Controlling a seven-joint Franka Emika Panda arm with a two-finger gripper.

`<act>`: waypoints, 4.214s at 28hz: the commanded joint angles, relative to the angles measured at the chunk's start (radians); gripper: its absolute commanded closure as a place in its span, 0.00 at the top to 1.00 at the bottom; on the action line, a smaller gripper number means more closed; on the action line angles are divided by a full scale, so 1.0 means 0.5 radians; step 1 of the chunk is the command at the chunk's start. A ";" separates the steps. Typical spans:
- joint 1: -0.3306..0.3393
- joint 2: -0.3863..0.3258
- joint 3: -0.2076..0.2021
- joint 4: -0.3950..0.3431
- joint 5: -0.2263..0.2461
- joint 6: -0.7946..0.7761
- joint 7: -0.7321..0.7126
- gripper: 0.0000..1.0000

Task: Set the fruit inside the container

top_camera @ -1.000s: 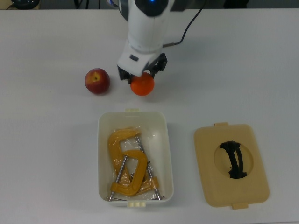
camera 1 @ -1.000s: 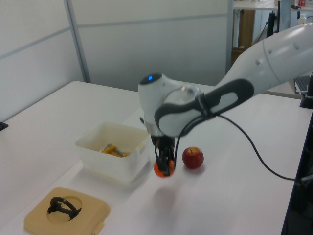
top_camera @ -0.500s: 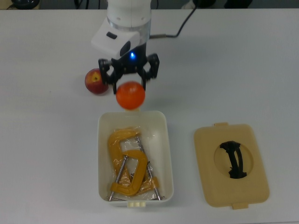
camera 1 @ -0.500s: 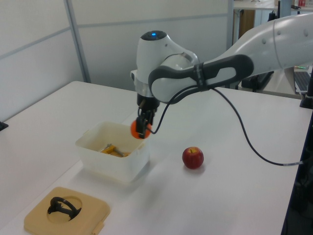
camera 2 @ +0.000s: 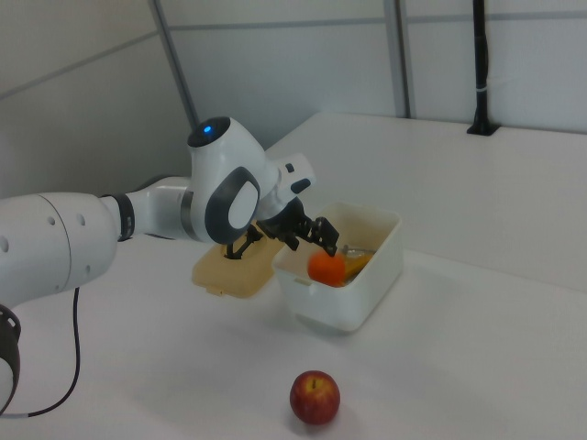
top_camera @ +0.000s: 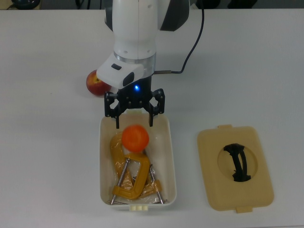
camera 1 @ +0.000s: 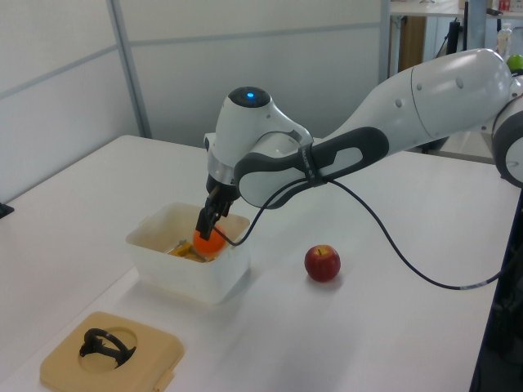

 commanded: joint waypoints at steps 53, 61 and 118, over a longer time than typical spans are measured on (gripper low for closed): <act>-0.298 -0.167 0.019 -0.044 -0.004 -1.101 -0.712 0.36; -0.154 -0.142 0.022 0.082 0.101 -0.552 -0.353 0.36; -0.001 -0.670 -0.021 0.076 0.095 -1.677 0.184 1.00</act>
